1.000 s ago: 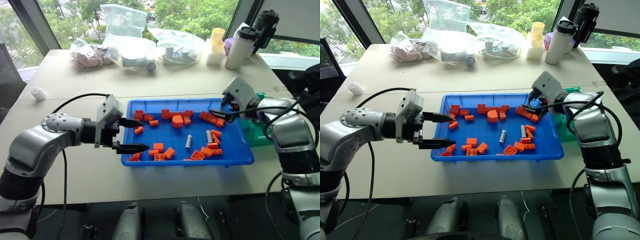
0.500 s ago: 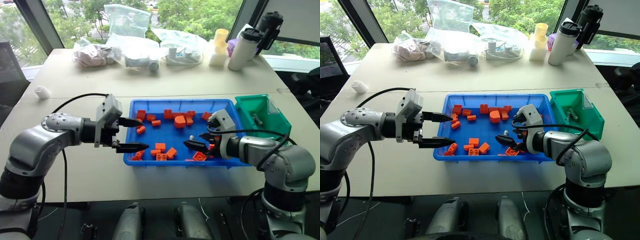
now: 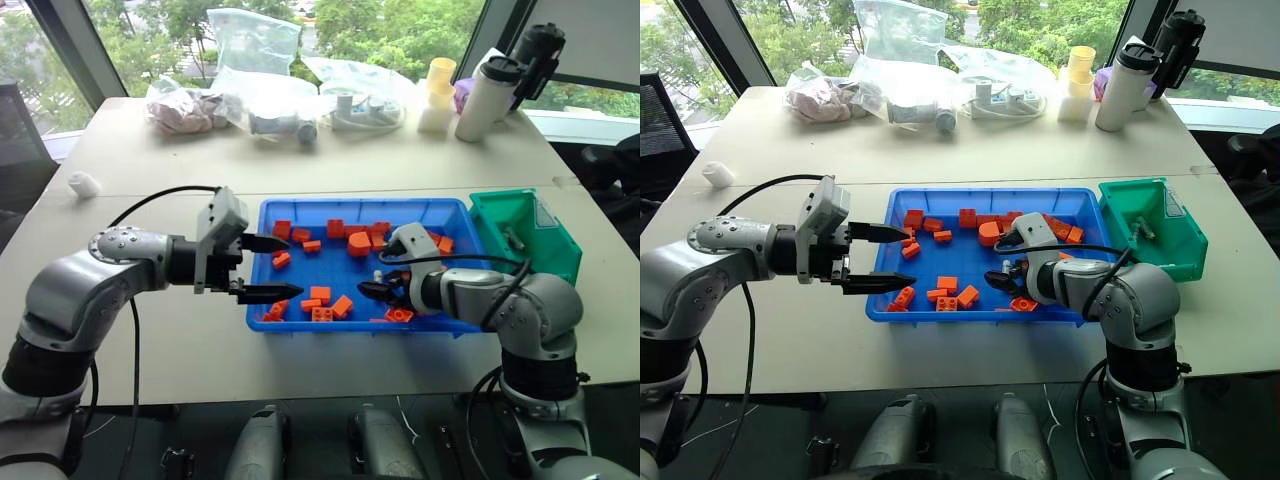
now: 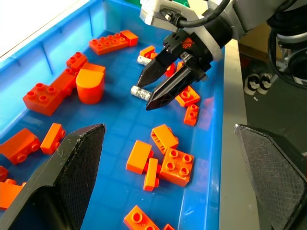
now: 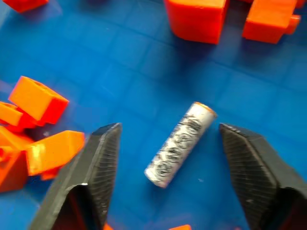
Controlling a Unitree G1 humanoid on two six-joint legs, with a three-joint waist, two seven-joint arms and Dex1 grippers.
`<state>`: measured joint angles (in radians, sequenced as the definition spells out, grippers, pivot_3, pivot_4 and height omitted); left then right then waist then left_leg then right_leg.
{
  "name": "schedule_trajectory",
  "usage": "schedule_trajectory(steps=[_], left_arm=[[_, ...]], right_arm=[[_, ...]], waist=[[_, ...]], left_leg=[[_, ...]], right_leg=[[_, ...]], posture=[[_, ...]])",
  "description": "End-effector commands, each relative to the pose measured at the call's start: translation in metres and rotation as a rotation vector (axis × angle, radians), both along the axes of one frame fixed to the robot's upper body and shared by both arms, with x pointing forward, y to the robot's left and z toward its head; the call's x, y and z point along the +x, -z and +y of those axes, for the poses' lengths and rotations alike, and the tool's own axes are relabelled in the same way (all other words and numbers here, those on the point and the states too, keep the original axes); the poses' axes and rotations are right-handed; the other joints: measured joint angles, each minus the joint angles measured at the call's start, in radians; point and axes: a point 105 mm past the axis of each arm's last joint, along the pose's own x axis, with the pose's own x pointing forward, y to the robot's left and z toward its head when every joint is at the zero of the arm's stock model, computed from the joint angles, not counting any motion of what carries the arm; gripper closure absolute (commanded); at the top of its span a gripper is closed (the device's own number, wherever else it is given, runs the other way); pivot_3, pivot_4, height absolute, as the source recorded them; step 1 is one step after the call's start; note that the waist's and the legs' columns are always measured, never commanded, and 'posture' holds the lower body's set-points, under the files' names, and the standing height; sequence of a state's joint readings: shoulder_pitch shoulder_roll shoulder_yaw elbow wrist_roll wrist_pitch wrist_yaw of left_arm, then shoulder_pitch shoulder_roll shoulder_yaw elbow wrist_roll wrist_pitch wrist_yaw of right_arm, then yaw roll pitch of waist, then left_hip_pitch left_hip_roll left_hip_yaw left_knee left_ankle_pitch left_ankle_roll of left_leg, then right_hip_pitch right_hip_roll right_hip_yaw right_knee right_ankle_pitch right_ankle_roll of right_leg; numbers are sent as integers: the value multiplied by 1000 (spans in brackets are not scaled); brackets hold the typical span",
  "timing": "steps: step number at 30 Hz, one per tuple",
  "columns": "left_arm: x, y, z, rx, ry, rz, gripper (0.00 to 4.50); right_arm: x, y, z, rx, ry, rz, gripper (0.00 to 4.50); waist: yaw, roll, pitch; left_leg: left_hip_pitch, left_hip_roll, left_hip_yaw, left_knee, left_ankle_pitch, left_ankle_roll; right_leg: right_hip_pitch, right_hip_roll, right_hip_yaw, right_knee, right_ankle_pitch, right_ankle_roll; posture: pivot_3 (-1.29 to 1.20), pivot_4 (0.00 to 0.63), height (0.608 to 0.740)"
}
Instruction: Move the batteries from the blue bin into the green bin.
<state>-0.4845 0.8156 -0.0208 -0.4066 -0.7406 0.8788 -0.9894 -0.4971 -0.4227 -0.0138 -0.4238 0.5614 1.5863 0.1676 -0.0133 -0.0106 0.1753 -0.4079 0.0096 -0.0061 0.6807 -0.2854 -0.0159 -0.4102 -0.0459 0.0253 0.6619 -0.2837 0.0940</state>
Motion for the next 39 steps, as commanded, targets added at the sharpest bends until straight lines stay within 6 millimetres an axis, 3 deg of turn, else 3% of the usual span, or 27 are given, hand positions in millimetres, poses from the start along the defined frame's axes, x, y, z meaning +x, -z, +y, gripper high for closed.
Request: schedule_trajectory(steps=[1, 3, 6, 9, 12, 15, 18, 22, 26, 31, 35, 39], left_arm=[[-2, -12, 0, -21, -4, -45, 0], [-2, -12, 0, -24, -9, -47, 0], [-2, -13, -1, -28, -7, -49, 0], [-3, -18, -5, -52, 17, -49, 0], [5, -22, -7, -75, 4, -73, 0], [14, -27, -9, -100, -11, -107, 0], [31, -37, -13, -129, -52, -196, 0], [27, -34, -21, -128, 42, -179, 0], [26, -32, -28, -134, 82, -177, 0], [24, -25, -31, -118, 103, -168, 0], [24, -21, -28, -110, 98, -156, 0], [25, -19, -24, -100, 89, -150, 0]], right_arm=[[-10, 18, -5, -84, -19, 75, 3375], [-10, 16, -4, -102, -43, 57, 4367], [-4, 4, -1, -72, -45, -1, 4478], [15, -50, 2, 50, -30, -194, 4478], [37, -117, -34, 120, 54, -443, 4478], [43, -136, -71, 41, 140, -524, 4478], [42, -142, -113, -101, 234, -551, 4478], [35, -126, -163, -264, 407, -514, 4478], [27, -108, -182, -250, 513, -449, 4478], [24, -95, -185, -186, 567, -401, 4478], [22, -91, -190, -184, 579, -393, 2582], [21, -104, -198, -273, 569, -437, 722]], waist=[[-1, 0, 0], [-2, -1, 0], [-2, -1, 0], [-4, 1, 1], [1, 3, 2], [10, 2, 1], [17, 1, 1], [9, 2, 1], [-4, 2, 1], [-3, 2, 1], [0, 2, 1], [2, 3, 1]], left_leg=[[0, 0, 0, 0, 0, 0], [1, 0, 0, 0, 0, 0], [1, 1, 0, 0, 0, 0], [0, 1, 0, 0, 0, 0], [-1, 1, 1, 0, 0, 0], [-1, -1, 0, 0, 0, 0], [-1, -1, 0, -1, -1, 2], [-1, -1, 2, -1, -1, 2], [-1, 0, 2, -1, -1, 2], [0, 1, 2, -1, -1, 2], [-1, 1, 2, -1, -1, 2], [-1, 0, 2, -1, -1, 2]], right_leg=[[0, 0, 0, 0, 0, 0], [0, 0, 0, 0, 0, 0], [0, 1, 0, 0, 0, 0], [0, 1, 0, 0, 0, 0], [-3, 1, 0, 1, 0, 0], [-1, 0, 0, -1, 0, 0], [1, 0, -1, -5, 0, 0], [1, -1, 1, -6, 0, 0], [0, -1, 1, -5, 0, 1], [0, 1, 1, -3, 0, 1], [0, 1, 1, -3, 0, 0], [0, 0, 1, -3, 0, 0]], posture=[[0, 150, 740], [0, 150, 740], [0, 150, 740], [0, 150, 740], [0, 150, 740], [0, 150, 740], [0, 150, 740], [0, 150, 740], [0, 150, 740], [0, 150, 740], [0, 150, 740], [0, 150, 740]])
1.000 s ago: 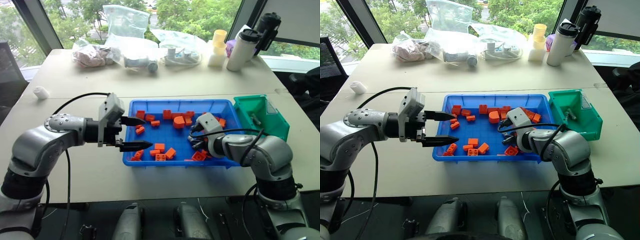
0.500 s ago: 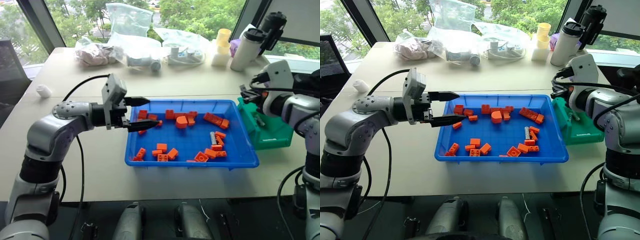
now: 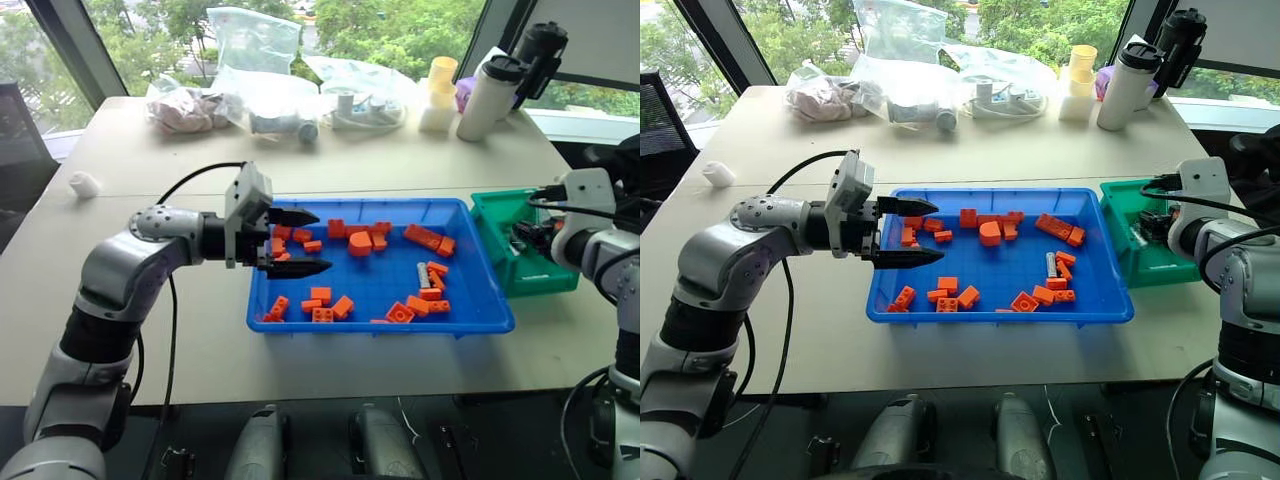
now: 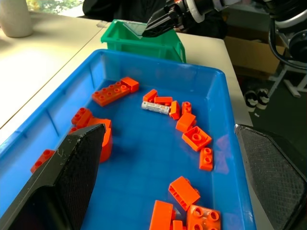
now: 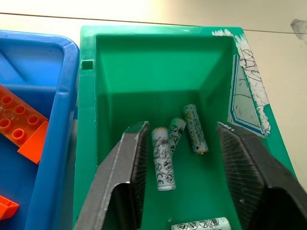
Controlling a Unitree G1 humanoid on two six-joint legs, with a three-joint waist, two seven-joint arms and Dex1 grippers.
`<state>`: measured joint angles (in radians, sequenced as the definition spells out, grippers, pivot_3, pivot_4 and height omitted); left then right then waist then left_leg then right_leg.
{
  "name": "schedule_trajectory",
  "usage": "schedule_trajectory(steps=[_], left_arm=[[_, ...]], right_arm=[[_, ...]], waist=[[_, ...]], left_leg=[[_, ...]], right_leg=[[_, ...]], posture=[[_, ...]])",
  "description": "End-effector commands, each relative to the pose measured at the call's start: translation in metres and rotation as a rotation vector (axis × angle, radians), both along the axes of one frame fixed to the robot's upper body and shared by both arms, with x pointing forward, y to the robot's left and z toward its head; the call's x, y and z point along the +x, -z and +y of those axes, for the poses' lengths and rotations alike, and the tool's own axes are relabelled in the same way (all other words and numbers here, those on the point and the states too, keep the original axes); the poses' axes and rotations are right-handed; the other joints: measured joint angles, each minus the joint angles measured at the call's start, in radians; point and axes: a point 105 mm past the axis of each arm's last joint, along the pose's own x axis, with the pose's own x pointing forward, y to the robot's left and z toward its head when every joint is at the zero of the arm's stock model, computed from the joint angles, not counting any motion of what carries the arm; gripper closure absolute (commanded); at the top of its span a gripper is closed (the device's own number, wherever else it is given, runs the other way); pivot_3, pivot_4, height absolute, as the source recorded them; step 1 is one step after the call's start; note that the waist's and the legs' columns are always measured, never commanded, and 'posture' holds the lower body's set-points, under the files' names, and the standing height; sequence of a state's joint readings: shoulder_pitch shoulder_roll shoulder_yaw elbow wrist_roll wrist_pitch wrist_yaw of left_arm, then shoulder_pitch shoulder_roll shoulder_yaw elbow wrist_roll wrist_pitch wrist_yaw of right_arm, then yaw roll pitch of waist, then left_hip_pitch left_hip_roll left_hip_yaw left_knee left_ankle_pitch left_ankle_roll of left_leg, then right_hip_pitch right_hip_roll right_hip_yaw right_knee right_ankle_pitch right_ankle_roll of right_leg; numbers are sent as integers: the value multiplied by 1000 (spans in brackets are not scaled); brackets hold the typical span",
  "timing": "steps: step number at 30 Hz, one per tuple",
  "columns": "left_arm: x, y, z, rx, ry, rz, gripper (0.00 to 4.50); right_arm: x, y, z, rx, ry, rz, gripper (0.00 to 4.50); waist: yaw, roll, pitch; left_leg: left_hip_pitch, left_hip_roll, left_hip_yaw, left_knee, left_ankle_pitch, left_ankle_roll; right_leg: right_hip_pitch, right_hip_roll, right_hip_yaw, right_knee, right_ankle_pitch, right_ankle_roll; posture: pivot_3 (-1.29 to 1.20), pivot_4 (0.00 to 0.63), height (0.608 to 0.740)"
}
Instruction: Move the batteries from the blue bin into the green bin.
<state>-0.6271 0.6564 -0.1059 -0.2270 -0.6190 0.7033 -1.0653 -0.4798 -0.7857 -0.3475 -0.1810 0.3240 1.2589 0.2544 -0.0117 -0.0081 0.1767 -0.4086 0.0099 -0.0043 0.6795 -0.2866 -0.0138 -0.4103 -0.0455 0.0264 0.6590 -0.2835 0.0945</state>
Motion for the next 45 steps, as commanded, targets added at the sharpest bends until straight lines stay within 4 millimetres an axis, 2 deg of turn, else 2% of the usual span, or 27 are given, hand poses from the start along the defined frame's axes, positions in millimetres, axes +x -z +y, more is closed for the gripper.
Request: schedule_trajectory(steps=[1, 3, 4, 6, 8, 11, 13, 19, 28, 36, 43, 45], left_arm=[[0, -5, 5, -1, -8, -33, 0], [1, -5, 5, 0, -11, -31, 0], [1, -5, 6, 1, -13, -32, 0], [2, -6, 7, 1, -16, -32, 0], [2, -7, 9, 1, -19, -32, 0], [4, -8, 9, 5, -24, -35, 0], [4, -8, 9, 6, -23, -36, 0], [1, -6, 7, 9, -23, -32, 0], [-2, -2, 7, 4, -48, -25, 0], [-1, -3, 5, -10, -57, -27, 0], [-2, -2, 5, -17, -66, -26, 0], [-2, -3, 5, -19, -71, -27, 0]], right_arm=[[-3, -29, -15, -130, 32, -69, 722], [-4, -40, -16, -182, 23, -98, 722], [-3, -50, -9, -192, -15, -135, 722], [-1, -63, 12, -158, -115, -189, 722], [-2, -66, 40, -88, -234, -201, 722], [-12, -46, 107, 107, -489, -109, 722], [-19, -28, 129, 165, -546, -37, 722], [-29, 19, 137, 169, -505, 118, 722], [-40, 55, 133, 122, -480, 235, 722], [-34, 68, 123, 107, -421, 254, 722], [-27, 75, 123, 124, -418, 269, 722], [-26, 81, 125, 106, -420, 292, 1238]], waist=[[0, 0, 0], [0, 0, 0], [-1, 0, 0], [-5, 0, 0], [-9, 0, 0], [-9, 0, 0], [-4, 0, 0], [21, 0, 0], [13, 0, 0], [-1, 0, 0], [-2, 0, 0], [-2, 0, 0]], left_leg=[[0, 0, 0, 0, 0, 0], [0, 0, 0, 0, 0, 0], [0, 0, 0, 0, 0, 0], [0, 0, 0, 0, 0, 0], [0, 1, 0, 0, 0, 0], [1, 2, -1, 0, 0, 0], [1, 3, -2, 0, 0, 0], [-2, -2, -2, 2, 0, 0], [-1, -1, -2, 1, 0, 0], [-1, -1, -2, 1, 0, 0], [-1, -1, -2, 1, 0, 0], [0, 0, -2, 1, 0, 0]], right_leg=[[0, 0, 0, 0, 0, 0], [0, 0, 0, 0, 0, 0], [0, 0, 0, 0, 0, 0], [0, 0, 0, 0, 0, 0], [0, 1, 0, 0, 0, 0], [0, 2, 0, 1, 0, 0], [0, 3, -1, 1, 0, 0], [1, -3, -1, -1, 0, 0], [1, -1, -1, -2, 0, 0], [1, 0, -1, -1, 0, 0], [1, 0, -1, -1, 0, 0], [1, 0, -1, -1, 0, 0]], posture=[[0, 150, 740], [0, 150, 740], [0, 150, 740], [0, 150, 740], [0, 150, 740], [0, 150, 740], [0, 150, 740], [0, 150, 740], [0, 150, 740], [0, 150, 740], [0, 150, 740], [0, 150, 740]])
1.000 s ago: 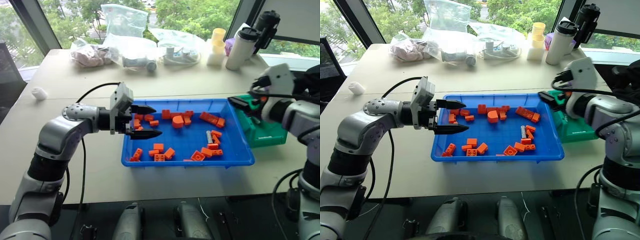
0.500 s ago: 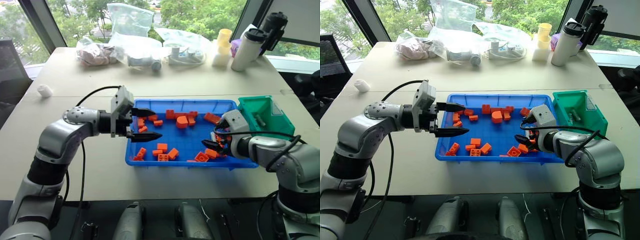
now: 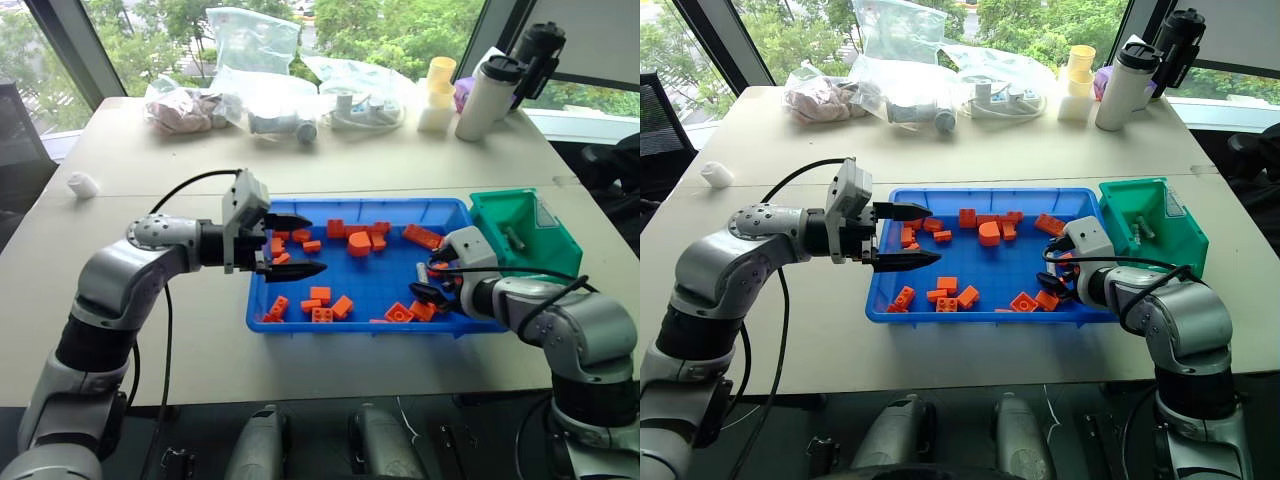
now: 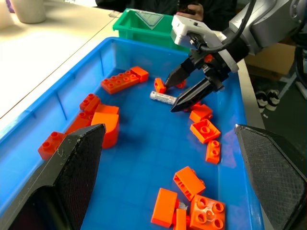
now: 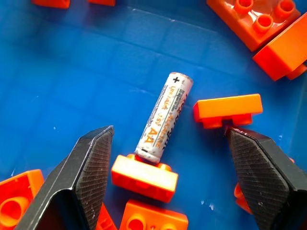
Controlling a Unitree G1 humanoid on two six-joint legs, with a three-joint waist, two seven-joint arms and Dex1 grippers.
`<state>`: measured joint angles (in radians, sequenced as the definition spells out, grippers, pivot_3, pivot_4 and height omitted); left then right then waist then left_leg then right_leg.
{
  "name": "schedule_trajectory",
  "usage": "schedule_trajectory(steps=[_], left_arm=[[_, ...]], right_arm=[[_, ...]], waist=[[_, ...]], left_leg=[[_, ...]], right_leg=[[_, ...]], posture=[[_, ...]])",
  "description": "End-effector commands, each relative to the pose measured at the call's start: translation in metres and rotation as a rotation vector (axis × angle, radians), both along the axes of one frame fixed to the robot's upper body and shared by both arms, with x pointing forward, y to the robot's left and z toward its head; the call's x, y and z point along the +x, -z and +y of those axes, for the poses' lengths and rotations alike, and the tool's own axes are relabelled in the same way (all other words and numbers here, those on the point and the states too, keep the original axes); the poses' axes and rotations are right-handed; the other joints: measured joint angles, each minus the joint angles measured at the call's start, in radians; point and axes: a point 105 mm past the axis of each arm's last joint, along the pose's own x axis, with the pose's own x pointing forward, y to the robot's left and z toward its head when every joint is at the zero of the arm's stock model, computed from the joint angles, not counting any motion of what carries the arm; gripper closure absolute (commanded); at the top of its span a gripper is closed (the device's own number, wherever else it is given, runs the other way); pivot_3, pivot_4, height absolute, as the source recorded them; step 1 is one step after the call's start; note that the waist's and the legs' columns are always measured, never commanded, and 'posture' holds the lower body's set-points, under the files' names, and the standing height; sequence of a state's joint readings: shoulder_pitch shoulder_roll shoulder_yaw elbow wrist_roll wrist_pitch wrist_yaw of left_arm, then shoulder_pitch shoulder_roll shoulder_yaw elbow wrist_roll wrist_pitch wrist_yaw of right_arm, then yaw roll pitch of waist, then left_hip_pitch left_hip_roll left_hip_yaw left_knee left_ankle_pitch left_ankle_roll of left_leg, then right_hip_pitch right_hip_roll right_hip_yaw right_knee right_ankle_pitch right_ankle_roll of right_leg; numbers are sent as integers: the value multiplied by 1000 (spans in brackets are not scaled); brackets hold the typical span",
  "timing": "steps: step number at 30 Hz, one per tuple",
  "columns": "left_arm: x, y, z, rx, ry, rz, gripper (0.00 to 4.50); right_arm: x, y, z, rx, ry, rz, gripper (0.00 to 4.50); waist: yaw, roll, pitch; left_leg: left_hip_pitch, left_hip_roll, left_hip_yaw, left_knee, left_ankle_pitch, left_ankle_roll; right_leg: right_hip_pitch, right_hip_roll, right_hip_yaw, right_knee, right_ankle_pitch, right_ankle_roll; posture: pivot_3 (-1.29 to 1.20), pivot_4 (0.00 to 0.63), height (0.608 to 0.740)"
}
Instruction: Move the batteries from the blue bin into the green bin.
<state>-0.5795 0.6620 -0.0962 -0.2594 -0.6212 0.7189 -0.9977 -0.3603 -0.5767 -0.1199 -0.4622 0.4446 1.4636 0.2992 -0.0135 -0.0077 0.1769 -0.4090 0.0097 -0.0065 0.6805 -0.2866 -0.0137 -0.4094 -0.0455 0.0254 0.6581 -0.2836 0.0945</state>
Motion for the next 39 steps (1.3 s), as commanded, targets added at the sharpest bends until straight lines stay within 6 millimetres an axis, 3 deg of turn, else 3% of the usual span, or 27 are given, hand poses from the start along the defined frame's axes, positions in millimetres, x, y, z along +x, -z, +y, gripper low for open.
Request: schedule_trajectory(steps=[1, 7, 11, 15, 17, 21, 23, 26, 29, 33, 39], left_arm=[[-3, -11, 1, -23, -4, -45, 0], [-4, -11, 3, -25, -18, -47, 0], [-4, -10, 4, -24, -19, -46, 0], [-2, -11, 4, -31, -18, -48, 0], [-2, -14, 0, -52, 3, -48, 0], [4, -28, -12, -114, 60, -62, 0], [13, -31, -19, -111, 85, -86, 0], [20, -34, -33, -114, 133, -110, 0], [24, -34, -45, -121, 165, -123, 0], [33, -31, -52, -129, 158, -125, 0], [40, -24, -46, -117, 113, -123, 0]], right_arm=[[1, 9, 4, -32, -18, 25, 1509], [-3, 16, 8, -39, -19, 56, 4456], [-1, -11, 1, -41, -16, -39, 4488], [3, -50, 0, 16, -29, -205, 4488], [6, -81, -7, 66, -6, -332, 4488], [11, -129, -54, 34, 141, -499, 4488], [12, -142, -77, -4, 227, -556, 4488], [14, -137, -106, -94, 352, -553, 4488], [14, -126, -121, -97, 426, -530, 4488], [18, -111, -128, -21, 468, -498, 4488], [24, -81, -135, 102, 504, -413, 4488]], waist=[[0, 0, 0], [0, -1, -1], [3, -2, -1], [2, -1, -1], [2, -1, 0], [6, -1, 0], [9, -1, 0], [5, -1, 0], [0, -1, 0], [-5, 0, 0], [0, 0, 0]], left_leg=[[0, 0, 0, 0, 0, 0], [1, 0, 0, 0, 0, 0], [1, 0, 0, 0, 0, 0], [0, 0, 0, 0, 0, 0], [0, 0, 0, 0, 0, 0], [0, 0, 0, 0, 0, 0], [0, -1, 0, 0, 0, 0], [0, -2, 0, 0, 0, 0], [0, -2, 1, 0, 0, 0], [0, -1, 1, -1, 0, 0], [0, 0, 1, 0, 0, 0]], right_leg=[[0, 0, 0, 0, 0, 0], [1, 0, 0, 0, 0, 0], [1, -1, 0, 0, 0, 0], [1, -1, 0, 0, 0, 0], [1, -1, 0, 0, 0, 0], [1, 0, -1, 0, 0, 0], [1, -1, 0, -1, 0, 0], [1, -1, 0, -1, 0, 0], [1, -1, 0, -1, 0, 0], [-1, 0, 1, 1, 0, 0], [-1, 0, 1, 3, 0, 0]], posture=[[0, 150, 740], [0, 150, 740], [0, 150, 740], [0, 150, 740], [0, 150, 740], [0, 150, 740], [0, 150, 740], [0, 150, 740], [0, 150, 740], [0, 150, 740], [0, 150, 740]])
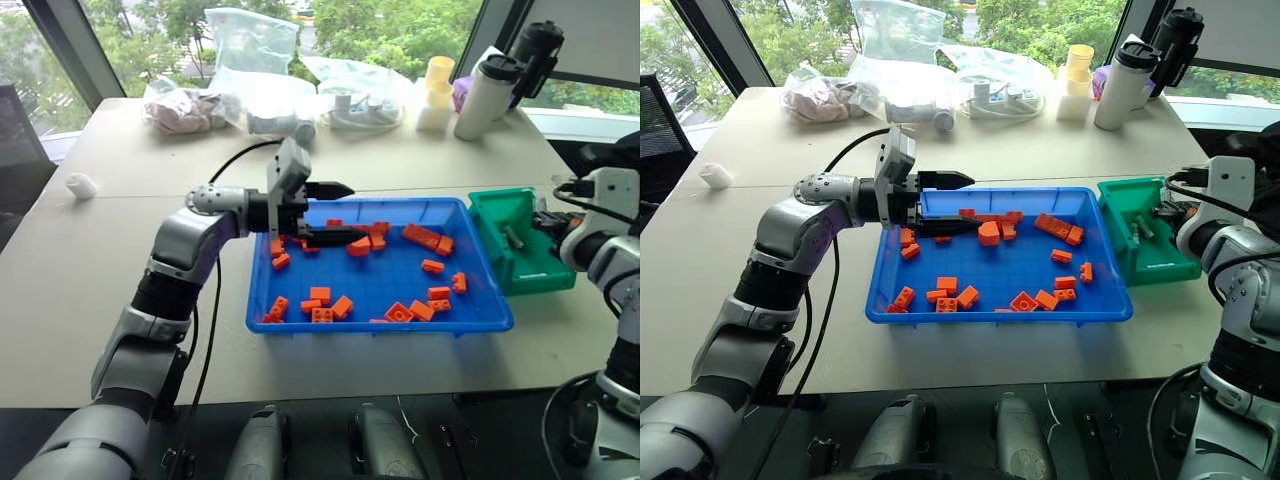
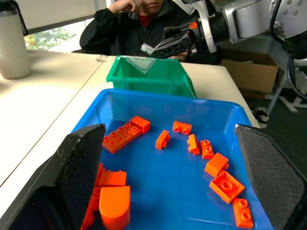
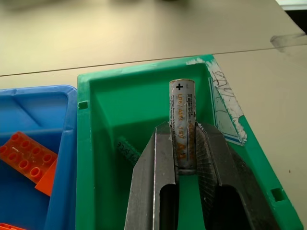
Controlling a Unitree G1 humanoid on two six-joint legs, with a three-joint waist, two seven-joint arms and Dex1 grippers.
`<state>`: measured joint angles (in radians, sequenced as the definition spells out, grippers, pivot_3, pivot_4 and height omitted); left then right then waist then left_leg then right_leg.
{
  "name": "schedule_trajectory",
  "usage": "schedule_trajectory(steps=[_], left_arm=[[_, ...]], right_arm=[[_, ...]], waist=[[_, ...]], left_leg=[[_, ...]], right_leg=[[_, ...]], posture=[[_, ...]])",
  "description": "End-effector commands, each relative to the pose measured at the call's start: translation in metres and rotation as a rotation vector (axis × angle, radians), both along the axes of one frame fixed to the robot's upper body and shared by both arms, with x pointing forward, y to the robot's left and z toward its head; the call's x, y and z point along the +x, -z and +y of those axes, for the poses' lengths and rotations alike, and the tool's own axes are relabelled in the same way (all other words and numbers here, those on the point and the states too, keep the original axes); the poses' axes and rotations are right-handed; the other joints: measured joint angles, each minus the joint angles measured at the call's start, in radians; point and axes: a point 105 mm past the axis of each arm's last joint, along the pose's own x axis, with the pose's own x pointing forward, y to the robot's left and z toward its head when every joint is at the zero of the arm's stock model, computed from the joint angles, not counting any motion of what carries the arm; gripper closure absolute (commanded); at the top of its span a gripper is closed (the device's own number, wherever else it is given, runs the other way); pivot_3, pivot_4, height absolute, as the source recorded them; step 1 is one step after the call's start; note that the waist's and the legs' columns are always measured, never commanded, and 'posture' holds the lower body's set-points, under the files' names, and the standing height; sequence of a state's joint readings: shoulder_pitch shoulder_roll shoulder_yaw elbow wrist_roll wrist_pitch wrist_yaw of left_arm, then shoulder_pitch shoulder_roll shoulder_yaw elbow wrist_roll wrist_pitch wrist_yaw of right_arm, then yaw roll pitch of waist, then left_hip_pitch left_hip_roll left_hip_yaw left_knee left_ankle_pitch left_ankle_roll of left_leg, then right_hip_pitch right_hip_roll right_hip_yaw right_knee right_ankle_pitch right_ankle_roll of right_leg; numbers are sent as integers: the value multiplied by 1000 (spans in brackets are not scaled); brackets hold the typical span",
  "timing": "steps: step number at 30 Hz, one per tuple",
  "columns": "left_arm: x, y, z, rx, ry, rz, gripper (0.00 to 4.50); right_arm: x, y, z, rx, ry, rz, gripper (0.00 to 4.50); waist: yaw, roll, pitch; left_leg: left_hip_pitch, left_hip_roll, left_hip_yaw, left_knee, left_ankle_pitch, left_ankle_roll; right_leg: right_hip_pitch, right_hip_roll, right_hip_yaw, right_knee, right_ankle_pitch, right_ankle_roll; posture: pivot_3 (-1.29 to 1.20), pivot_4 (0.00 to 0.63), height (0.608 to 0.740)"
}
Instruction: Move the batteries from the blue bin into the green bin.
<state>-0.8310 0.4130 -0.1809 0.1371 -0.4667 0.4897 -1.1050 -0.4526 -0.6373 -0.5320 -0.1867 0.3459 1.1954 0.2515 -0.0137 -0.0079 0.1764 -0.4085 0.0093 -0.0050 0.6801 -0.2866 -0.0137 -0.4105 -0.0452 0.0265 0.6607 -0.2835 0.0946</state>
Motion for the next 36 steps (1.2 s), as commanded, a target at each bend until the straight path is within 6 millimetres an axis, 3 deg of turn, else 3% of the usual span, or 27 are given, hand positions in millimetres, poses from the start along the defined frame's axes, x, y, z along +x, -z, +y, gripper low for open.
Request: schedule_trajectory(steps=[1, 2, 6, 9, 12, 15, 19, 23, 30, 36], left_arm=[[-2, -6, 4, -8, -6, -43, 0], [-2, -5, 5, -5, -12, -40, 0], [-1, -4, 10, -5, -35, -36, 0], [2, -5, 18, -24, -93, -38, 0], [10, -18, 39, -84, -198, -36, 0], [8, -23, 63, -101, -278, -15, 0], [-5, -11, 87, -14, -362, 25, 0], [-28, -9, 118, 24, -455, 75, 0], [-61, 3, 143, 53, -507, 207, 0], [-75, 14, 157, 43, -596, 272, 0]], right_arm=[[0, -9, -10, 4, 30, -51, 4488], [0, -7, -12, 3, 33, -46, 3466], [0, -8, -16, -15, 41, -48, 1508], [-3, -27, -29, -129, 71, -108, 20], [-7, -57, -20, -196, -9, -251, 20], [-20, -73, -1, -184, -149, -358, 20], [-51, -59, 18, -189, -320, -349, 20], [-85, -44, 31, 1, -493, -303, 20], [-95, -15, 29, 145, -543, -209, 20], [-101, -8, 39, 190, -632, -149, 20]], waist=[[1, 0, 0], [2, 0, 0], [1, 0, 0], [3, 0, 0], [2, 0, 0], [-6, 0, 0], [2, 0, 0], [3, 0, 0], [1, 0, 0], [1, 0, 0]], left_leg=[[0, 0, 0, 0, 0, 0], [0, 0, 0, 0, 0, 0], [0, 0, 0, 0, 0, 0], [0, 0, 0, 0, 0, 0], [0, 0, 0, 0, 0, 0], [0, 1, 0, 0, 0, 0], [1, 2, -2, -2, 0, 0], [0, 1, -1, 0, 0, 0], [4, 2, -1, 0, 0, 0], [4, 2, -1, 0, 0, 0]], right_leg=[[0, 0, 0, 0, 0, 0], [0, 0, 0, 0, 0, 0], [0, 0, 0, 0, 0, 0], [0, -1, 0, 0, 0, 0], [0, -1, 0, 0, 0, 0], [0, 1, 0, 0, 0, 0], [0, 1, 0, 0, 0, 0], [2, -1, 0, -1, 0, 0], [6, -2, 0, -2, 0, 0], [6, -1, 0, -2, 0, 0]], posture=[[0, 150, 740], [0, 150, 740], [0, 150, 740], [0, 150, 740], [0, 150, 740], [0, 150, 740], [0, 150, 740], [0, 150, 740], [0, 150, 740], [0, 150, 740]])
